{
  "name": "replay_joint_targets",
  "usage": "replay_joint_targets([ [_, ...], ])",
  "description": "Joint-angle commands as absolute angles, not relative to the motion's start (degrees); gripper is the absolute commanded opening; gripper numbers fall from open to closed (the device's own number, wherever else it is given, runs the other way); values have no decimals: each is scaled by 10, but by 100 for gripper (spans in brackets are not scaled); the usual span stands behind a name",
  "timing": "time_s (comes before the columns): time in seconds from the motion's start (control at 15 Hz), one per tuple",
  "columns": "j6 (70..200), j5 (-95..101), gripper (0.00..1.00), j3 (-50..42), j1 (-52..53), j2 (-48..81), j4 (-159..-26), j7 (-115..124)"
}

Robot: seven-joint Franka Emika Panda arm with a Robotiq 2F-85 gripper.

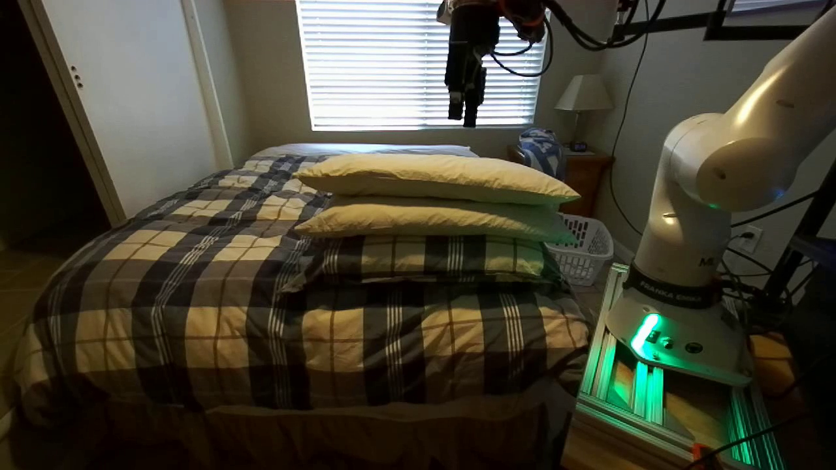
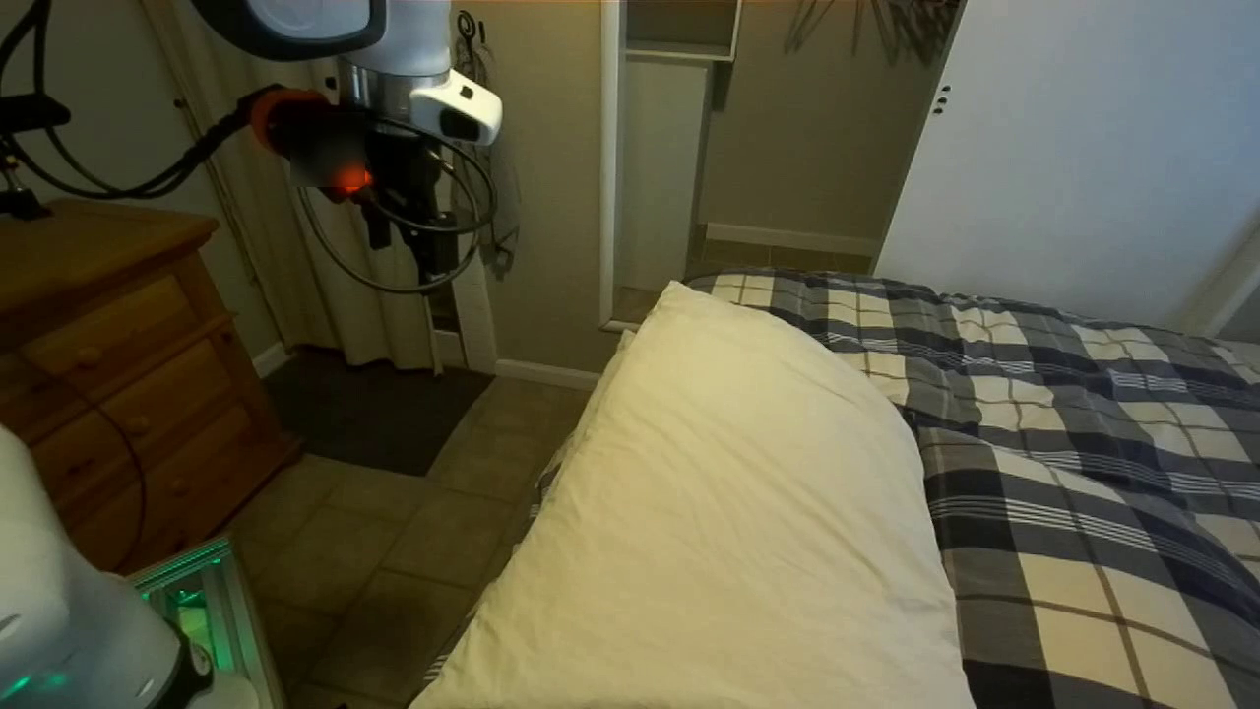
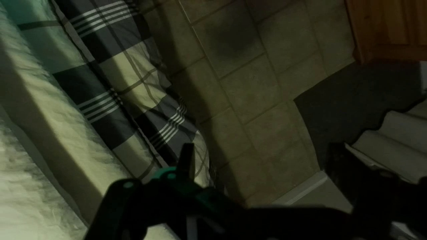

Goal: Push the white pillows off of the stripped one

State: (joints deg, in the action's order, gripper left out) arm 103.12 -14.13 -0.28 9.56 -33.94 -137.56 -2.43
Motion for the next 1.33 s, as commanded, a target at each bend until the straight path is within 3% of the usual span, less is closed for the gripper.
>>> replay_joint_targets([
  [0.0, 1061, -73, 100, 47, 61, -320, -1398, 2],
  [0.67, 1273, 217, 100, 150, 50, -255, -1515, 77],
  [1.27, 1419, 477, 100, 169, -10, -171, -1571, 240],
])
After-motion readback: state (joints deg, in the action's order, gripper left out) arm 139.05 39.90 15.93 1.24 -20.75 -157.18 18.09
